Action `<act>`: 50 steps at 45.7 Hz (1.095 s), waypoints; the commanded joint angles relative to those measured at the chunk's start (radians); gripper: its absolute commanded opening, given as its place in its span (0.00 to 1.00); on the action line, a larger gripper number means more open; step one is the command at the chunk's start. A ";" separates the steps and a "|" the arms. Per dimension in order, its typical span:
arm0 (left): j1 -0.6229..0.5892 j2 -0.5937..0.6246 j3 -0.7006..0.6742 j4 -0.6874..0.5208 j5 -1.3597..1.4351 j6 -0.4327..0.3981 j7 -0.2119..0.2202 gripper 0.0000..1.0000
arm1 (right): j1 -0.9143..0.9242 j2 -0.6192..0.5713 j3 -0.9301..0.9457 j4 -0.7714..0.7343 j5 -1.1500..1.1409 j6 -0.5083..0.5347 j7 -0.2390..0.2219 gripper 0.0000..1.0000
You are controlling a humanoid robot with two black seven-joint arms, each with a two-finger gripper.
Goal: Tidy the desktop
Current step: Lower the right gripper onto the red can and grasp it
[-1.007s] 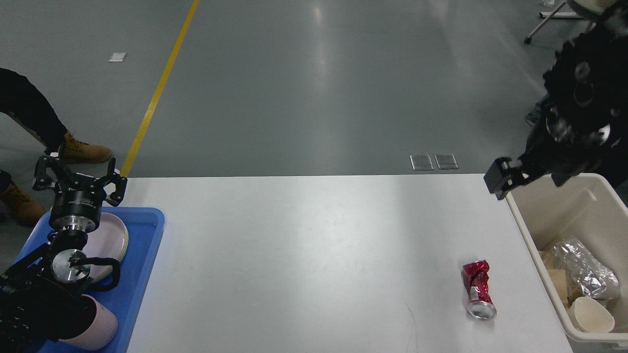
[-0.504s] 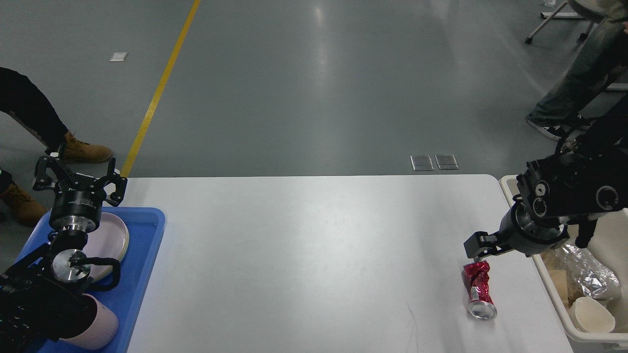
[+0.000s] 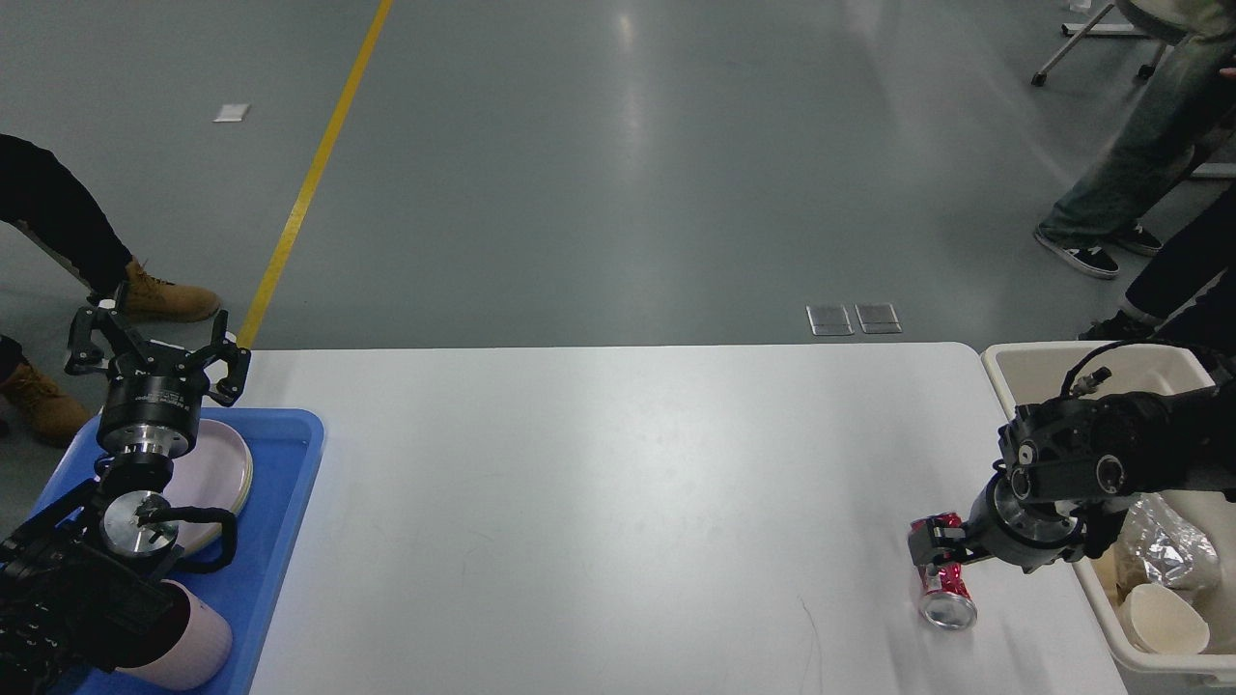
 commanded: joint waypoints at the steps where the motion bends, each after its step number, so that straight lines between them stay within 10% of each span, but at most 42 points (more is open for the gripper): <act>1: 0.000 0.000 0.000 0.001 0.002 0.000 0.000 0.96 | -0.053 0.015 0.032 -0.052 0.002 0.000 0.000 1.00; 50: 0.000 0.000 0.000 0.001 0.000 0.000 0.000 0.96 | -0.165 0.066 0.101 -0.152 0.003 0.000 0.000 0.87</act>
